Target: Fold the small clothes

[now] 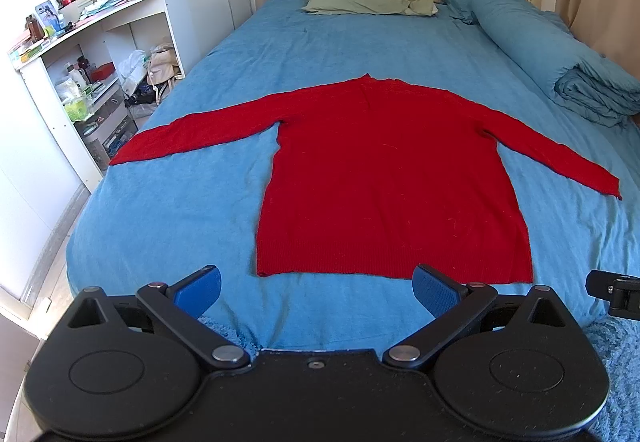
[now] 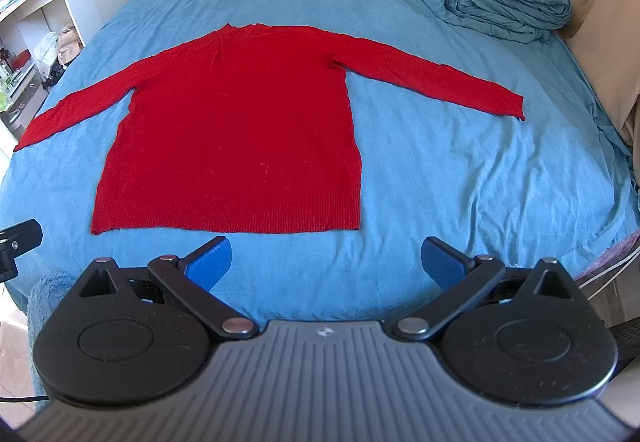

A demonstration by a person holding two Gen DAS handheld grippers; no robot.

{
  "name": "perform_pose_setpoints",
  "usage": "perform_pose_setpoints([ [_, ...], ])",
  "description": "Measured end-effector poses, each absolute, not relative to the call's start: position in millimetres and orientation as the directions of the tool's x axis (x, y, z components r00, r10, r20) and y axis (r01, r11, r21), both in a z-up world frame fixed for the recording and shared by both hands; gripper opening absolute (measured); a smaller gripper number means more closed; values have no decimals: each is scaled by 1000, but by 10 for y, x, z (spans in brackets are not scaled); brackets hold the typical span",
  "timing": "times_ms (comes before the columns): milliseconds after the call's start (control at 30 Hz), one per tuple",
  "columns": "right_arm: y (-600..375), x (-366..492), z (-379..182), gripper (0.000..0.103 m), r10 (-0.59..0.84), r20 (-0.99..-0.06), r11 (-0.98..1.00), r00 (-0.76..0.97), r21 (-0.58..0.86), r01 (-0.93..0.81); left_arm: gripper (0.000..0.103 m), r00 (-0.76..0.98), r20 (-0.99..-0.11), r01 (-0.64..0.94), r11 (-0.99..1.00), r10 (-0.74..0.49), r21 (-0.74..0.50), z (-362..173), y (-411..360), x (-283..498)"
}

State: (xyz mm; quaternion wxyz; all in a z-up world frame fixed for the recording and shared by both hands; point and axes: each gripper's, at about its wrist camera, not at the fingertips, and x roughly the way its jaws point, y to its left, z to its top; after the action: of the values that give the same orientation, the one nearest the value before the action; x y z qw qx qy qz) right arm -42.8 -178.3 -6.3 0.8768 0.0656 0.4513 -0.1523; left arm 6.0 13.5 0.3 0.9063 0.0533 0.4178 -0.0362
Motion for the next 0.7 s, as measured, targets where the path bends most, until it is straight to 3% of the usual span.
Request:
perform_pose_setpoints([
  [333, -1796, -404, 7, 103, -204, -803, 951, 561, -26, 309, 103, 642, -766, 131, 987, -10, 97, 17, 111, 64],
  [700, -2851, -151, 370, 103, -409, -638, 868, 652, -52, 494, 103, 725, -676, 241, 968, -134, 67, 229, -383, 982],
])
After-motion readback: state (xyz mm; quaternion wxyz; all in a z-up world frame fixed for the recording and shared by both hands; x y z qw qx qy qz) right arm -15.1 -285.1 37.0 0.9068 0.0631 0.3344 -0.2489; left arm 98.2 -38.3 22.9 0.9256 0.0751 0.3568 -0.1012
